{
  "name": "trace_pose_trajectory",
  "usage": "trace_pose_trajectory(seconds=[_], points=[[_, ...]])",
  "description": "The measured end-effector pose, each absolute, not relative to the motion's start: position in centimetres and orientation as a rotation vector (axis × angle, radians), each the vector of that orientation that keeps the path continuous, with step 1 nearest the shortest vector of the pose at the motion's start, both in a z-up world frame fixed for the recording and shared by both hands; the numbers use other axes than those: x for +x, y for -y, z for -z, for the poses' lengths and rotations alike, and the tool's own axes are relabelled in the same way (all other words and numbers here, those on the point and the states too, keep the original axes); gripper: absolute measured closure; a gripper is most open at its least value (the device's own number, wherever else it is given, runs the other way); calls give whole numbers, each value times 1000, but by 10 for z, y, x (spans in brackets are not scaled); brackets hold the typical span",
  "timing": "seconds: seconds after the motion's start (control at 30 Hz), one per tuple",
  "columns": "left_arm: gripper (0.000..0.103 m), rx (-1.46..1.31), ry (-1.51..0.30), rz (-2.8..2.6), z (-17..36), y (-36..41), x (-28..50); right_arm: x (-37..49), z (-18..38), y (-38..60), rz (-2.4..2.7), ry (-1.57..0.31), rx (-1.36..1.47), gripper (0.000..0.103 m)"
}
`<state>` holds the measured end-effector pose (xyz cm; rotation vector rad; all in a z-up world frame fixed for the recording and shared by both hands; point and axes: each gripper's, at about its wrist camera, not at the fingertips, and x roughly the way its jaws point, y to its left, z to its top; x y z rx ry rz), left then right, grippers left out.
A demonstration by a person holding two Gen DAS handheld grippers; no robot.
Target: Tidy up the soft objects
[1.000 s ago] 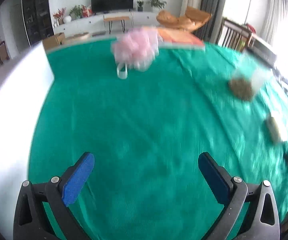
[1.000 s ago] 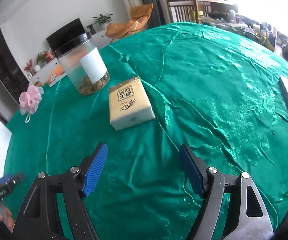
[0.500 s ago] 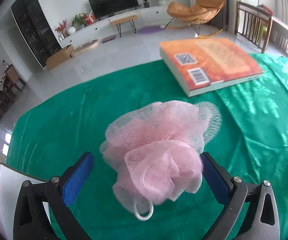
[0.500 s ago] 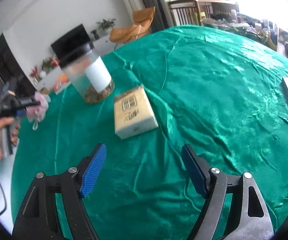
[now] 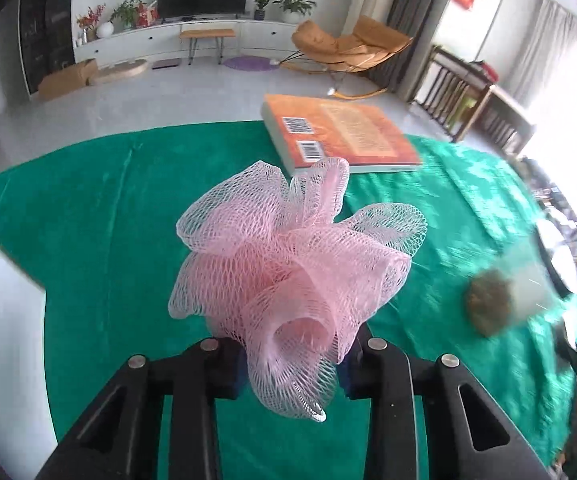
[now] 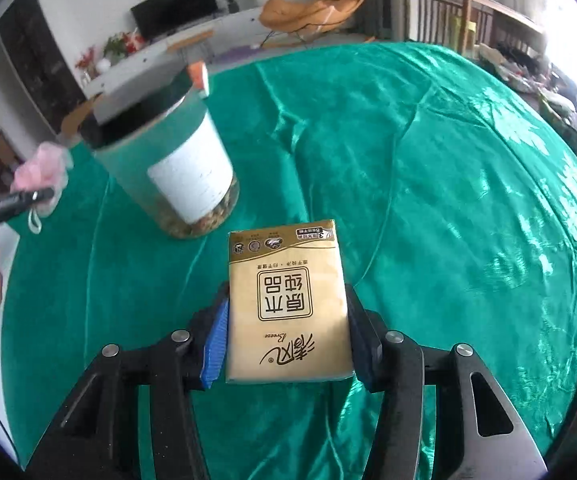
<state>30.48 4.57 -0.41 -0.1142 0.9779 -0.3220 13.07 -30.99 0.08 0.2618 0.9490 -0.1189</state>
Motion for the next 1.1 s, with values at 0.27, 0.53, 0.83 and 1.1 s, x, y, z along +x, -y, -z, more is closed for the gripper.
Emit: trace_pose_trajectory(seconds=[0.27, 0.53, 0.83, 1.1], points=[[69, -209, -866, 355, -96, -143, 165, 110, -88, 248, -19, -871, 144, 49], [21, -99, -903, -60, -101, -292, 36, 64, -139, 8, -678, -907, 188, 48], [4, -121, -875, -348, -83, -349, -33, 32, -107, -141, -945, -1046, 222, 24], [4, -181, -760, -541, -89, -338, -64, 7, -104, -142, -818, -950, -64, 24]])
